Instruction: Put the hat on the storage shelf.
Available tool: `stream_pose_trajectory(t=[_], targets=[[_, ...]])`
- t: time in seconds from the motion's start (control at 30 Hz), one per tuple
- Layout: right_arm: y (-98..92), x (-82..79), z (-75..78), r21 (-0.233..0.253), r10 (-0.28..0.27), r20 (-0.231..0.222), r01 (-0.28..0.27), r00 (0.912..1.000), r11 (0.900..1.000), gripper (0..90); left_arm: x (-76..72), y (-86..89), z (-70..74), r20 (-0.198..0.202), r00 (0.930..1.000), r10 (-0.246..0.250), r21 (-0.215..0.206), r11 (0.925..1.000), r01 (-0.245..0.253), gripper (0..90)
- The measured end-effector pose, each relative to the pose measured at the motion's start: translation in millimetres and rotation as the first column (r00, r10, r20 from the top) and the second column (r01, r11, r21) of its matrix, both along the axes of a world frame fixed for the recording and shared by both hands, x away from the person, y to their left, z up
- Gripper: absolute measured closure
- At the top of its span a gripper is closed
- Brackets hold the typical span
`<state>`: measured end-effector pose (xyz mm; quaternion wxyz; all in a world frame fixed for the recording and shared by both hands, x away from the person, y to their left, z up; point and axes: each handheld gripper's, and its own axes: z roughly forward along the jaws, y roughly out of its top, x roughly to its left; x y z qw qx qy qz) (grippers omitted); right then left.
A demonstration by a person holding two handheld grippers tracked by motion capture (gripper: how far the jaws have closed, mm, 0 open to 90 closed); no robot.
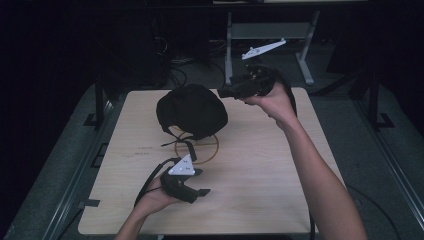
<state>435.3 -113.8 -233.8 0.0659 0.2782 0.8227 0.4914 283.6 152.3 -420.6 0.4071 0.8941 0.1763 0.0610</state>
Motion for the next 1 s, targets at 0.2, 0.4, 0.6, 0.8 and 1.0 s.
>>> stream_pose_trajectory(t=[0.2,0.4,0.6,0.8,1.0], targets=[[-17.8,-4.6,-2.1,0.000,-0.035,-0.005,0.035,0.9994,0.999,19.5,-0.3,-0.8,-0.1,0.007,1.0000,0.004,0.003,1.0000,-0.004,28.0],[-29.8,-6.5,-2.7,0.004,-0.048,0.003,0.048,0.9988,0.999,19.0,-0.3,-0.9,-0.2,0.009,0.9999,0.005,-0.002,1.0000,-0.005,27.8],[-42.2,-10.4,-3.2,-0.002,-0.060,0.001,0.060,0.9982,0.998,18.5,0.1,0.0,0.5,0.014,0.9999,0.007,-0.001,1.0000,-0.007,27.7],[-50.2,-13.2,-6.7,-0.005,-0.069,-0.004,0.069,0.9976,0.998,18.5,0.3,0.2,0.3,0.016,0.9998,0.009,0.000,1.0000,-0.009,27.4],[-59.1,-16.5,-13.0,-0.010,-0.080,-0.009,0.080,0.9967,0.997,18.4,0.0,-0.7,-0.6,0.016,0.9998,0.009,0.001,1.0000,-0.009,27.4]])
